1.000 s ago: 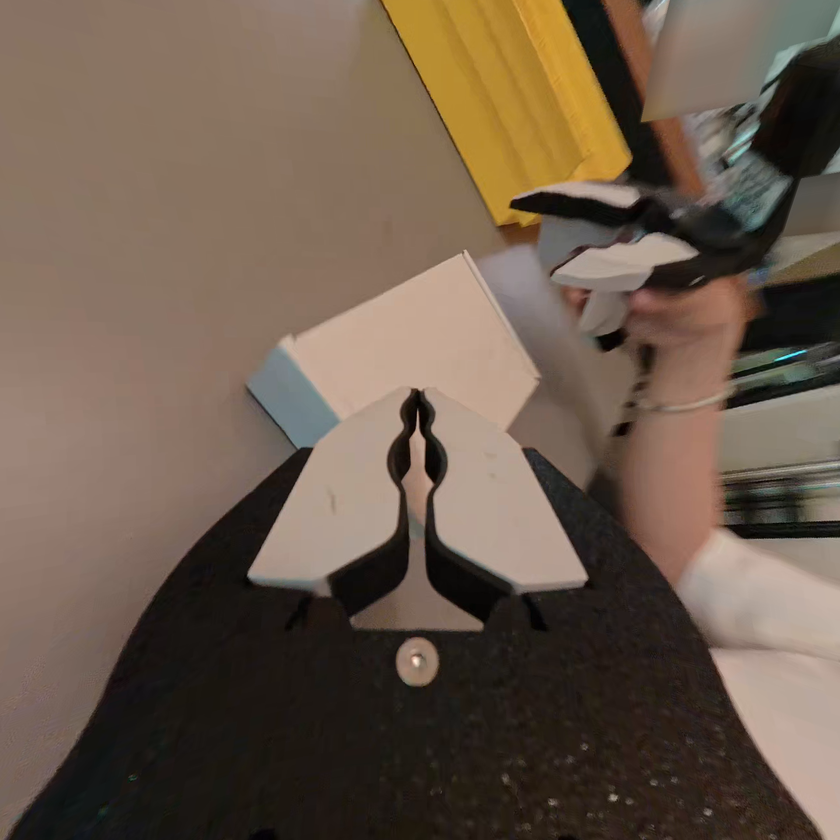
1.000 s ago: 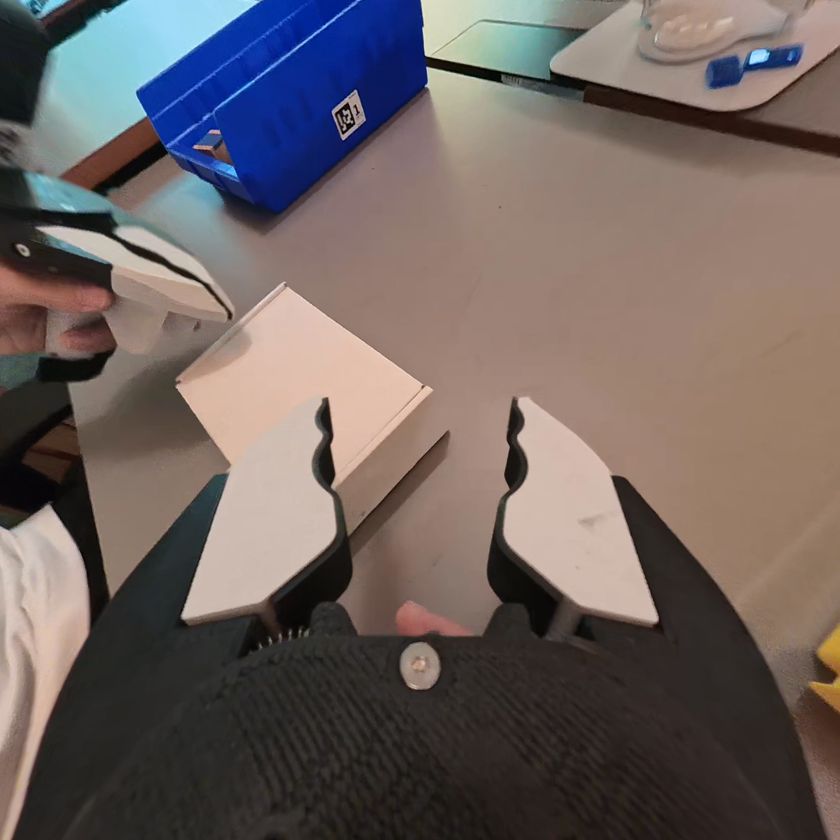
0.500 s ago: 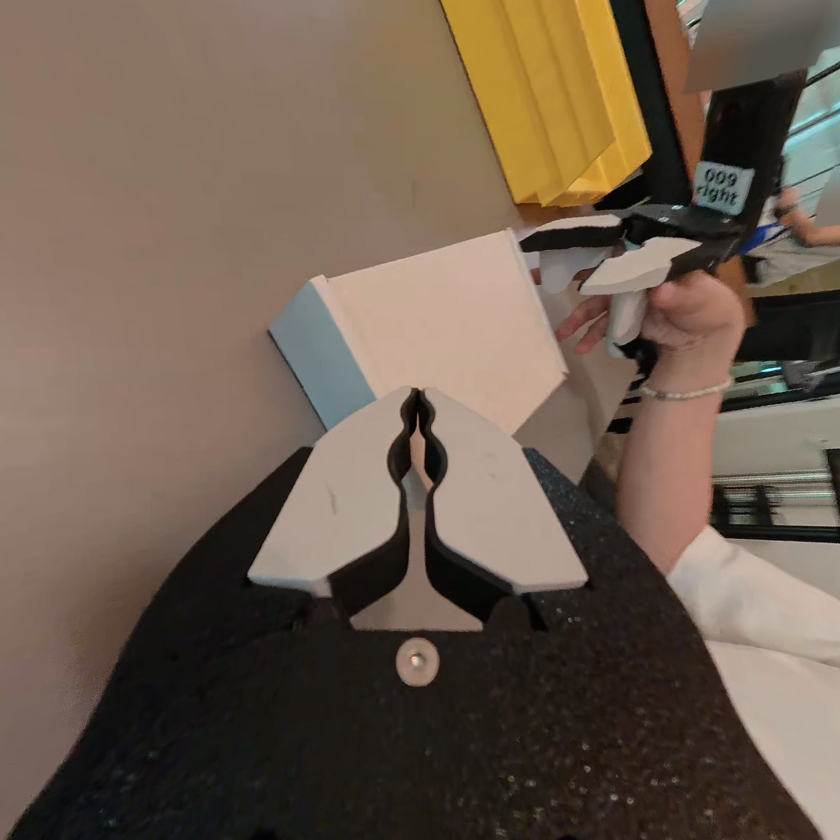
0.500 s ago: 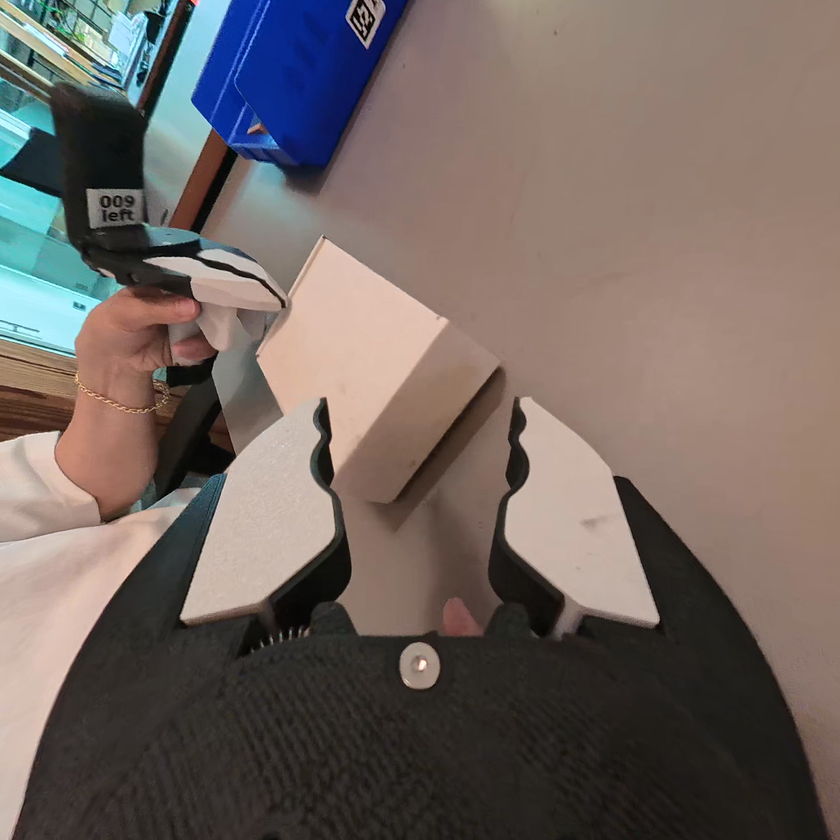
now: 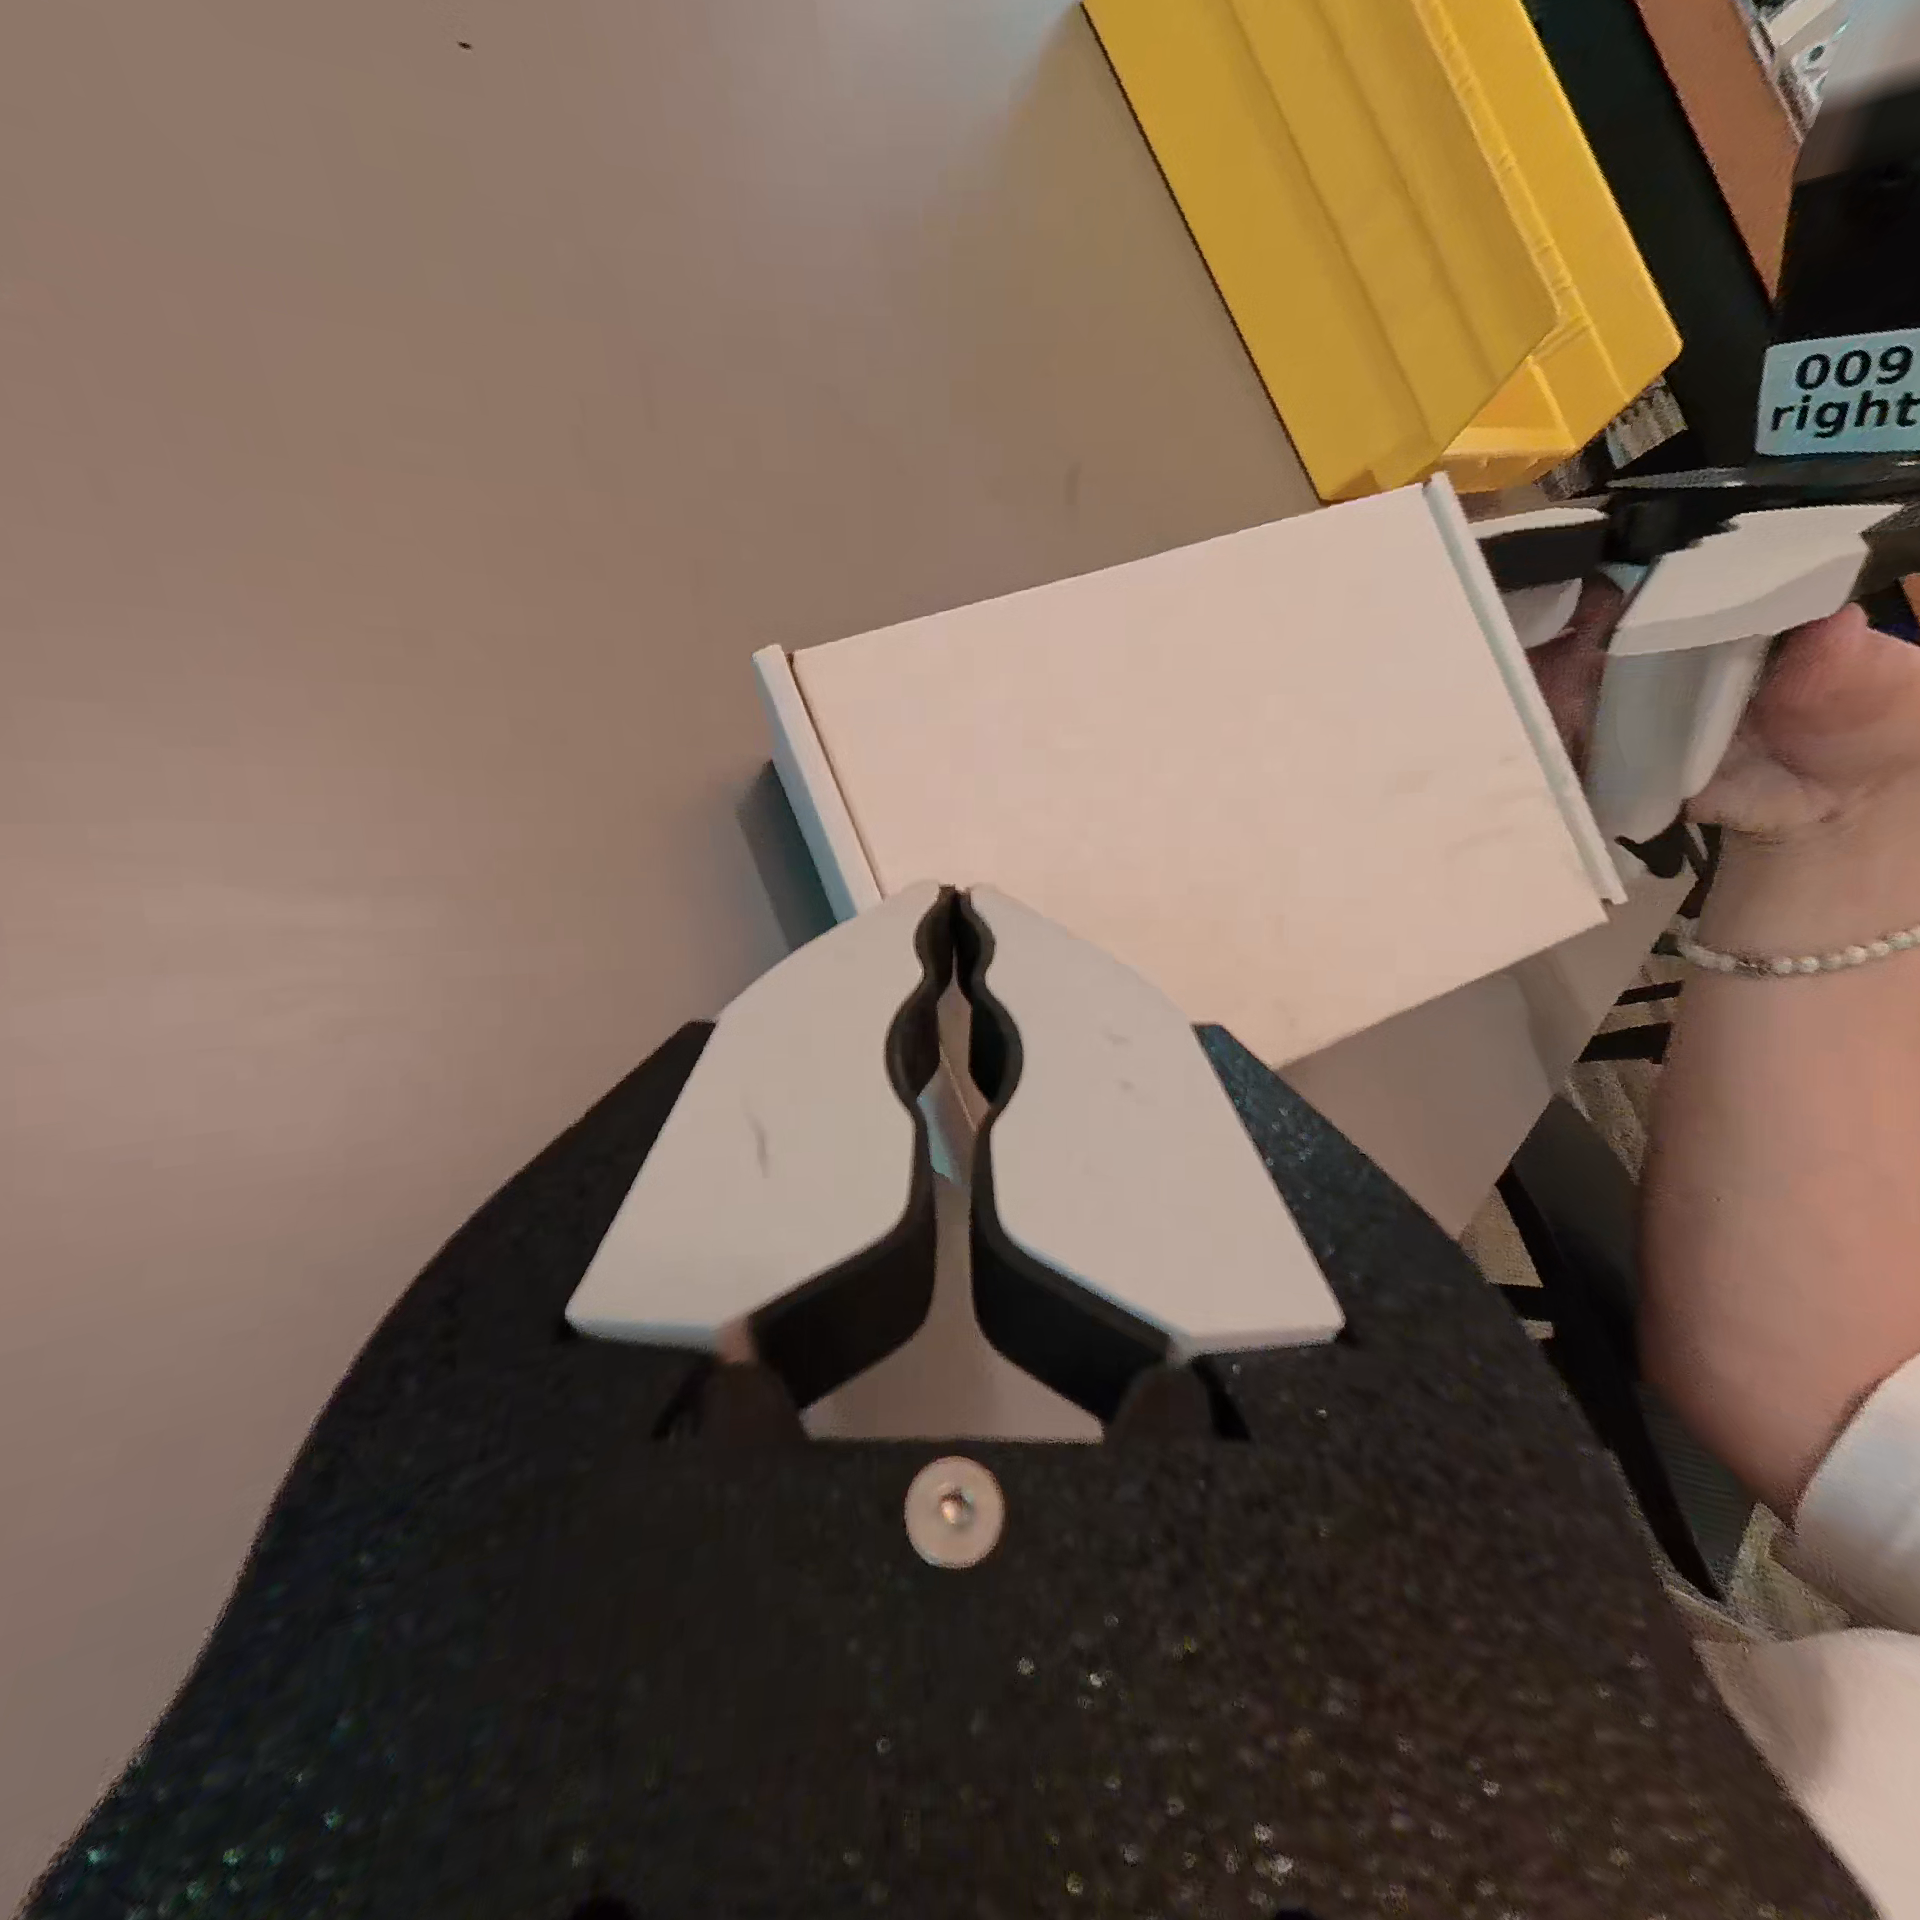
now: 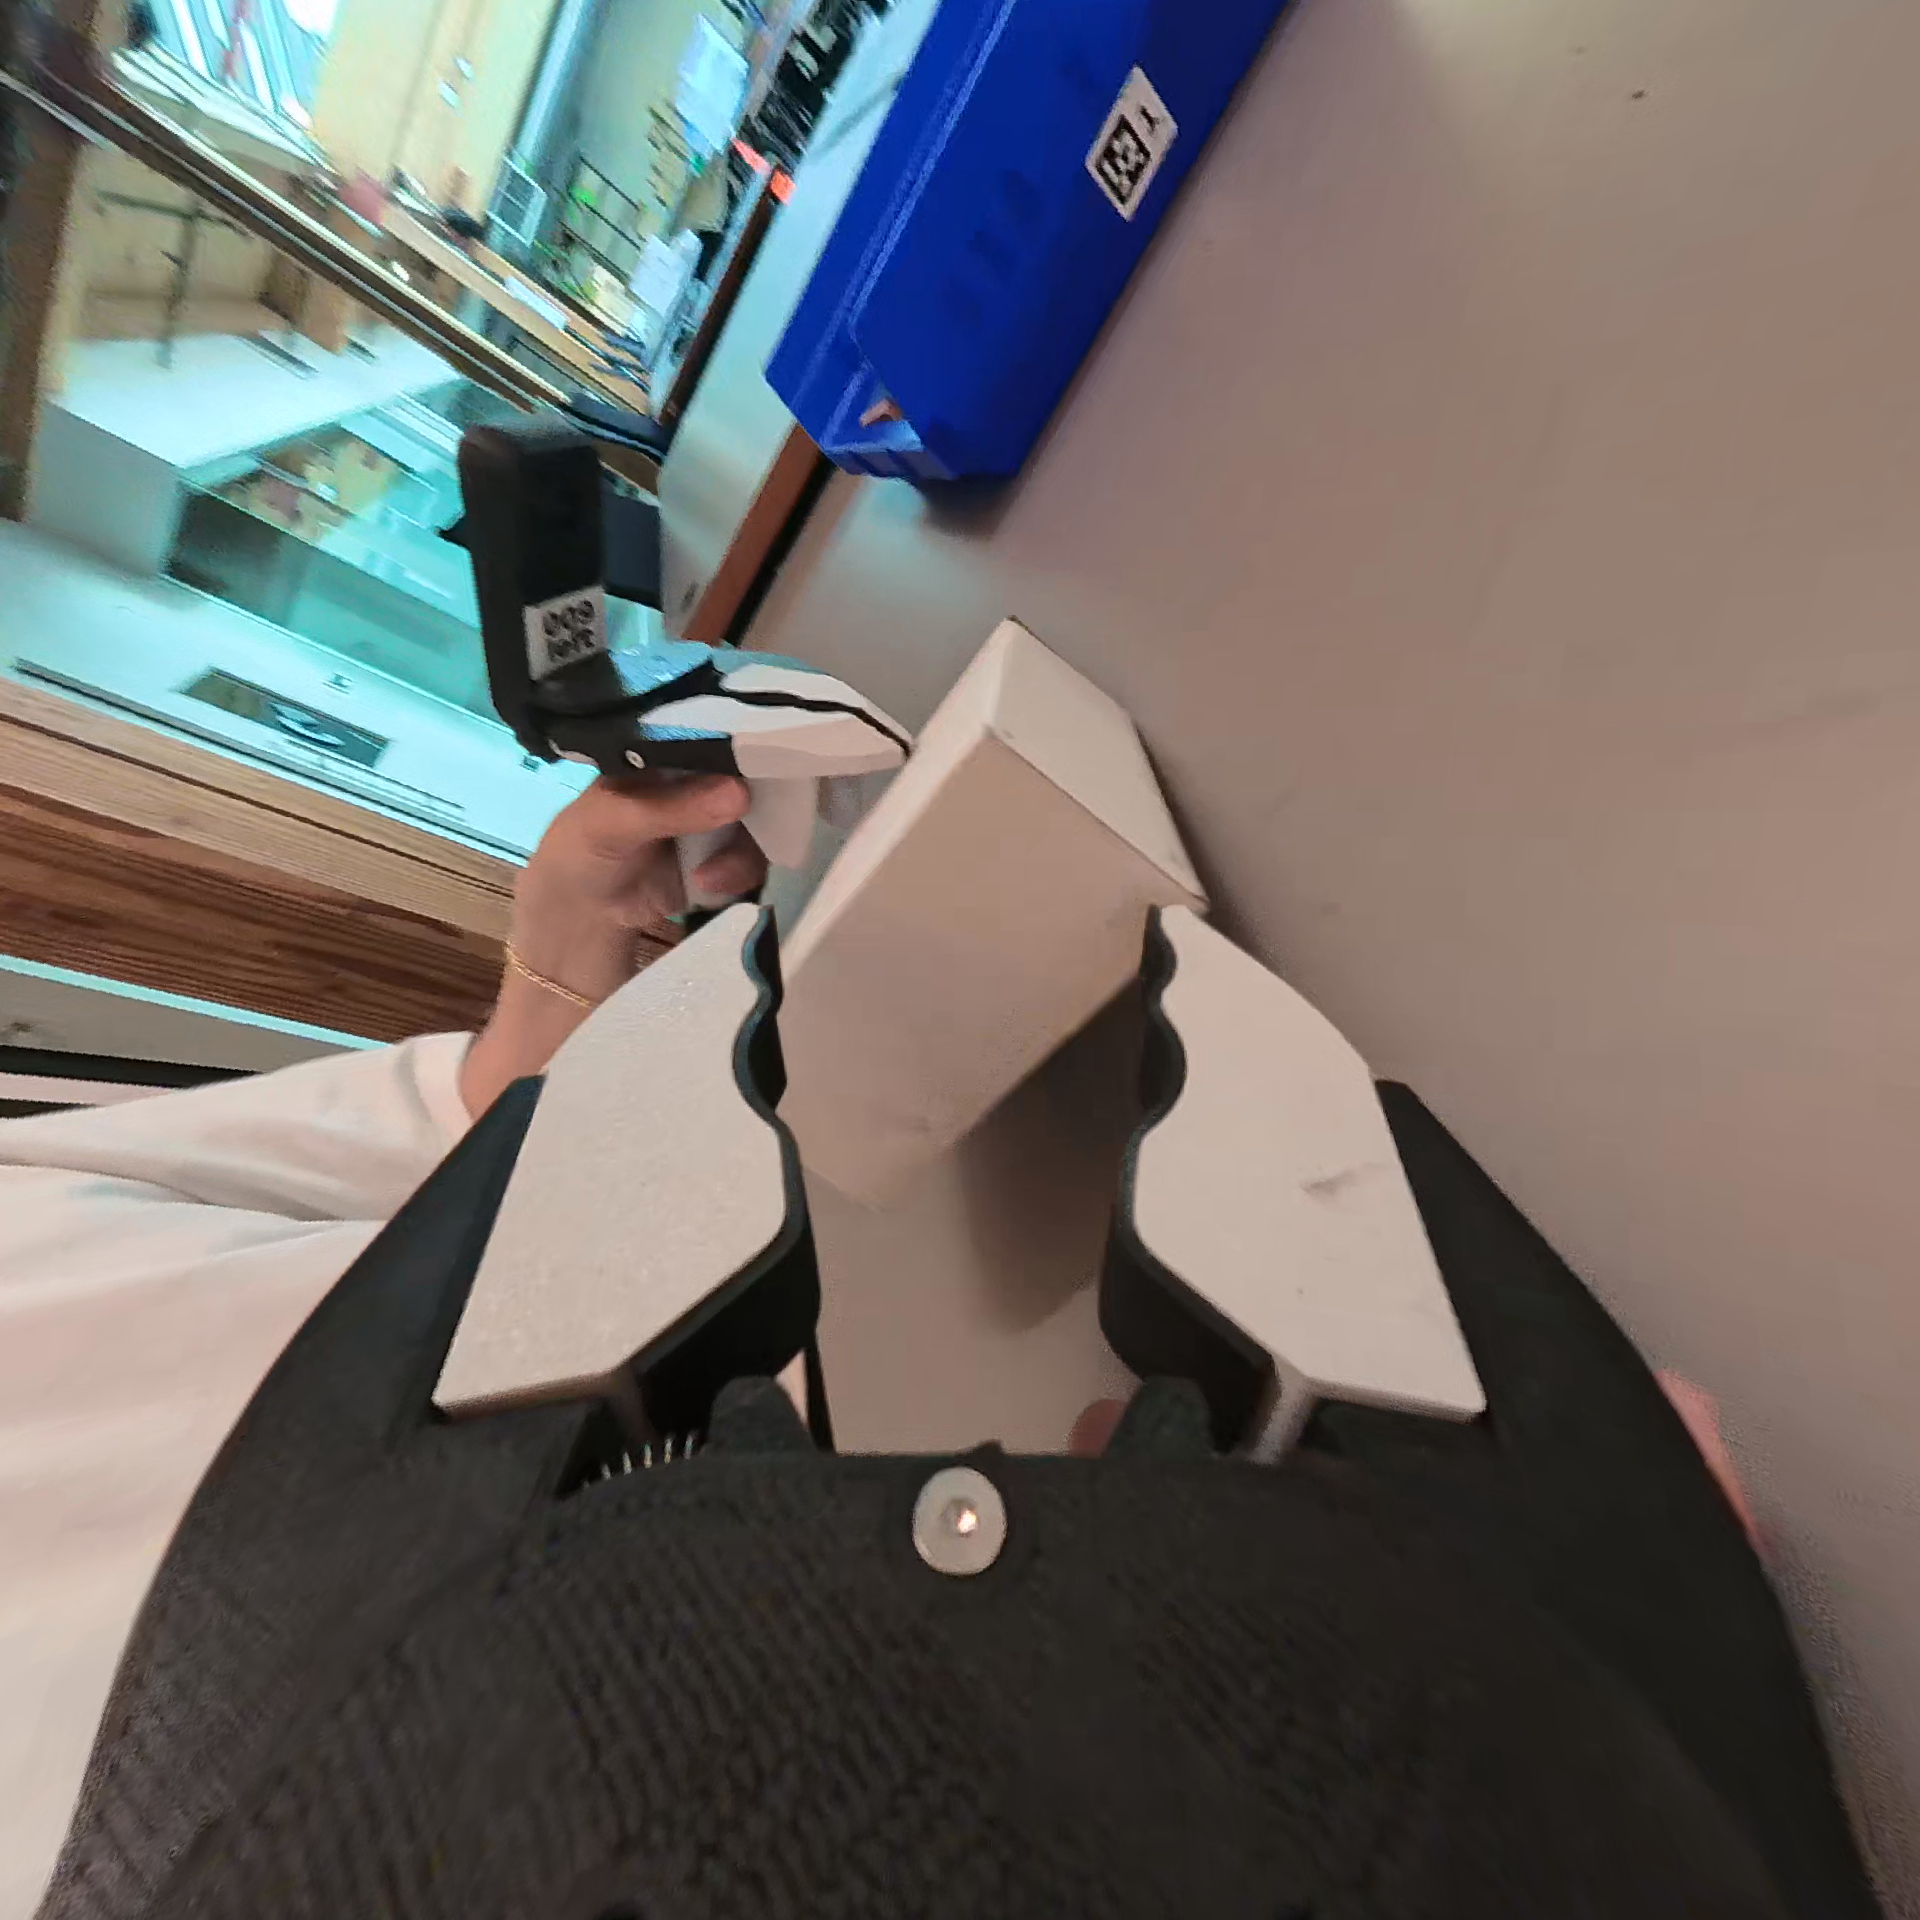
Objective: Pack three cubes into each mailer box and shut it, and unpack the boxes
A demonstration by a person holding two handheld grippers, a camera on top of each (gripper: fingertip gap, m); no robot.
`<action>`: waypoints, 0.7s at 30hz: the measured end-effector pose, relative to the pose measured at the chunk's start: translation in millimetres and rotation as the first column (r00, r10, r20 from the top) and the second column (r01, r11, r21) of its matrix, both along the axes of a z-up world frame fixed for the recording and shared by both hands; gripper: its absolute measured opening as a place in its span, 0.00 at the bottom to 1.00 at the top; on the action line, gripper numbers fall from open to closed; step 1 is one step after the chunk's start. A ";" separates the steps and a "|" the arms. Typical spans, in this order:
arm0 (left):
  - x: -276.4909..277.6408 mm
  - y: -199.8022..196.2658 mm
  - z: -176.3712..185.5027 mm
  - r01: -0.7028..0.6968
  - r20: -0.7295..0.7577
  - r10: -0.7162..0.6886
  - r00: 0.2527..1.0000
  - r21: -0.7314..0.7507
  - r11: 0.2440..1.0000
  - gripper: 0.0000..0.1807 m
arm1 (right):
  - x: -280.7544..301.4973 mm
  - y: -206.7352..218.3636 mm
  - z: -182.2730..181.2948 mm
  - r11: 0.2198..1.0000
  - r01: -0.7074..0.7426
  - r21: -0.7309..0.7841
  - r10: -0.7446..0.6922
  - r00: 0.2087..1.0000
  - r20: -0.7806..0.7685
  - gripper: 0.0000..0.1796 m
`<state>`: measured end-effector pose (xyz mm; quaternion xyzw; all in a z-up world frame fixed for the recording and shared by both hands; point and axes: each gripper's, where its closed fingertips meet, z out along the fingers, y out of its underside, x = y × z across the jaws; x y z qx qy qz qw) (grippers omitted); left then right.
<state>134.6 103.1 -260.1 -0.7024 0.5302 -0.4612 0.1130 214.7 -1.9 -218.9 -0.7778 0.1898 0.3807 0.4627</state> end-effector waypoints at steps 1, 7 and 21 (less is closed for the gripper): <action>0.7 -1.4 0.3 0.002 0.005 -0.002 1.000 0.009 1.000 0.00 | -0.9 0.6 -1.1 1.000 0.018 -0.003 -0.018 1.000 -0.008 0.38; 5.4 -13.0 1.7 0.006 0.024 -0.007 1.000 0.022 1.000 0.00 | -5.3 -20.5 -17.3 0.990 0.121 -0.076 -0.122 0.993 -0.008 0.38; -2.2 -12.3 2.2 -0.022 0.073 0.021 0.997 0.014 1.000 0.00 | -14.0 -17.7 -30.0 0.975 0.147 -0.165 -0.169 0.977 -0.128 0.40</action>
